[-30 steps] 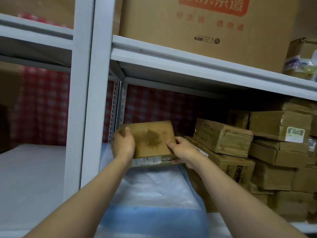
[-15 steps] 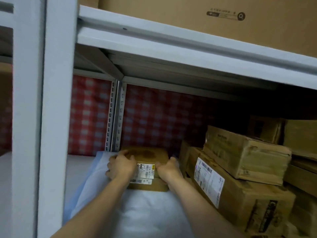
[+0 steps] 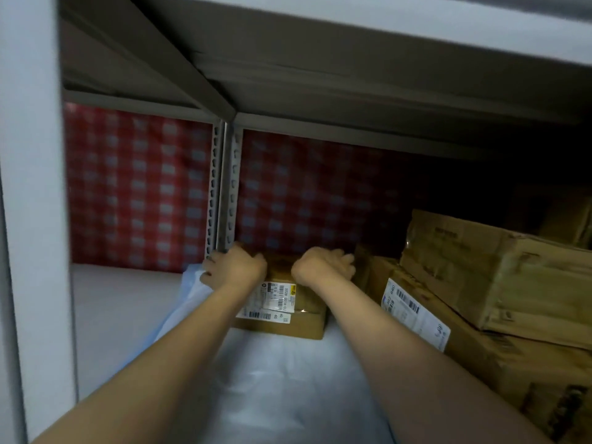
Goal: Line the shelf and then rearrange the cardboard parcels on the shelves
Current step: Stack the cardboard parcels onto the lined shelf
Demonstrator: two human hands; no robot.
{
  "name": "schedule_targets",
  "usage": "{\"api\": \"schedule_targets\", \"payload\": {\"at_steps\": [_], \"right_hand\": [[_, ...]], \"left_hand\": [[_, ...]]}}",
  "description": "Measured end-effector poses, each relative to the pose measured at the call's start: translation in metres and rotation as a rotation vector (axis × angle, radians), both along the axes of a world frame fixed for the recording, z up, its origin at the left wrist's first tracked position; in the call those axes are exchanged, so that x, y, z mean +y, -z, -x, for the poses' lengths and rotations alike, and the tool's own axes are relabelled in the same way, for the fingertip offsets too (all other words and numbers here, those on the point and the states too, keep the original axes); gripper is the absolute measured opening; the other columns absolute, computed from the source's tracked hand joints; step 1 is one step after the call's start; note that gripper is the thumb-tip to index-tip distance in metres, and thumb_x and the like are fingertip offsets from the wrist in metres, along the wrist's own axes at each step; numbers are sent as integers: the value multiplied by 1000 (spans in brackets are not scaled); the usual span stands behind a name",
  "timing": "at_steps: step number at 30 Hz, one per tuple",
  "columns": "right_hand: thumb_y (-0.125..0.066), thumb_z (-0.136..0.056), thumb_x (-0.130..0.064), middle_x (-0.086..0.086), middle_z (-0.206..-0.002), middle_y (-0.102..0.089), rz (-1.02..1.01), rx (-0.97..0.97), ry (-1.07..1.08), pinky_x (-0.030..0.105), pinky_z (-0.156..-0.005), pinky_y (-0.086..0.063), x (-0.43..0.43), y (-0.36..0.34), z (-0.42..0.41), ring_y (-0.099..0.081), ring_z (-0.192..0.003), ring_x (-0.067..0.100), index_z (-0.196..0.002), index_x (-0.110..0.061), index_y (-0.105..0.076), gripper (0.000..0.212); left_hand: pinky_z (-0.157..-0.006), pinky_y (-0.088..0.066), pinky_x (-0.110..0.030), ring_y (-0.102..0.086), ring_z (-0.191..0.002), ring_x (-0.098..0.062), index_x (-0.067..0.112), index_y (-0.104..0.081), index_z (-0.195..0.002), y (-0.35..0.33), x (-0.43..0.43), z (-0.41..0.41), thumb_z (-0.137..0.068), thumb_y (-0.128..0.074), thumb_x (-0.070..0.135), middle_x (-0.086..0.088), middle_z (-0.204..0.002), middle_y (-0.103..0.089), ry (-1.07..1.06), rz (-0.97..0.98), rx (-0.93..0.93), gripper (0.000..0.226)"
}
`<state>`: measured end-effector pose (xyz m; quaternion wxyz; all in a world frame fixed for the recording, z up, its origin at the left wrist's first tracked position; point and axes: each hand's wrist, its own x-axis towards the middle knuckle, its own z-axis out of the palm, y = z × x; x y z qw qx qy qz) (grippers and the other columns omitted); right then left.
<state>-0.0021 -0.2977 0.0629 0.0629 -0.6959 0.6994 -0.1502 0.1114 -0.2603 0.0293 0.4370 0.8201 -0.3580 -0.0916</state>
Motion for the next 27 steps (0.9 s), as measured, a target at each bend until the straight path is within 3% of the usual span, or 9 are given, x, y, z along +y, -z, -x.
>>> {"api": "schedule_targets", "payload": {"at_steps": [4,8,12,14,19,22,24,27], "right_hand": [[-54,-89,-37,19,-156,-20,79,158,12,50,-111,-28,-16,-19,7,-20,-140,41,-149,-12,-33,68],[-45,-86,-44,19,-158,-20,93,340,77,64,-112,-13,-35,-16,18,-18,-144,42,-152,-13,-28,74],[-42,-91,-36,23,-159,-13,90,415,16,65,-114,-7,-40,-13,16,-12,-146,42,-154,-7,-12,75],[-42,-94,-32,21,-159,-9,69,358,-14,66,-113,-9,-36,-16,13,-9,-146,41,-154,-6,-6,75],[-29,-101,-34,17,-158,-17,133,77,33,59,-115,-14,-33,-26,22,-15,-146,34,-153,-11,-14,59],[-23,-102,-36,19,-159,-17,218,1,92,53,-119,-7,-37,-31,32,-15,-147,35,-153,-8,-12,59],[-21,-102,-37,20,-159,-13,232,-91,125,49,-120,-9,-42,-34,39,-15,-147,36,-153,-6,-2,63],[-20,-101,-47,21,-158,-16,232,-297,174,47,-116,-22,-46,-36,48,-25,-143,37,-153,-7,6,71]], "left_hand": [[-115,-20,-51,-27,-139,-38,18,-47,-138,-25,-7,12,-94,-48,46,-18,-148,-37,80,-15,-139,52],[-118,-17,-50,-30,-139,-35,17,-51,-134,-32,-13,21,-94,-49,48,-14,-145,-44,186,-98,-215,51],[-120,-11,-49,-36,-137,-30,20,-53,-133,-26,-23,22,-95,-46,48,-9,-141,-51,242,-78,-335,48],[-119,-14,-49,-41,-135,-28,24,-53,-135,-27,-32,25,-96,-41,50,-7,-139,-54,298,-24,-340,48],[-105,-43,-38,-55,-124,-26,28,-54,-136,-43,-56,45,-101,-40,36,-6,-140,-57,598,141,-171,39],[-94,-45,-29,-56,-120,-22,22,-54,-138,-51,-60,59,-100,-47,22,-5,-137,-57,752,101,-150,38],[-88,-44,-25,-55,-113,-18,21,-52,-138,-51,-61,63,-95,-55,11,-4,-132,-58,841,17,-132,45],[-99,-46,-27,-53,-115,-15,21,-52,-136,-48,-61,69,-83,-72,12,2,-130,-57,992,-104,-85,58]]}}
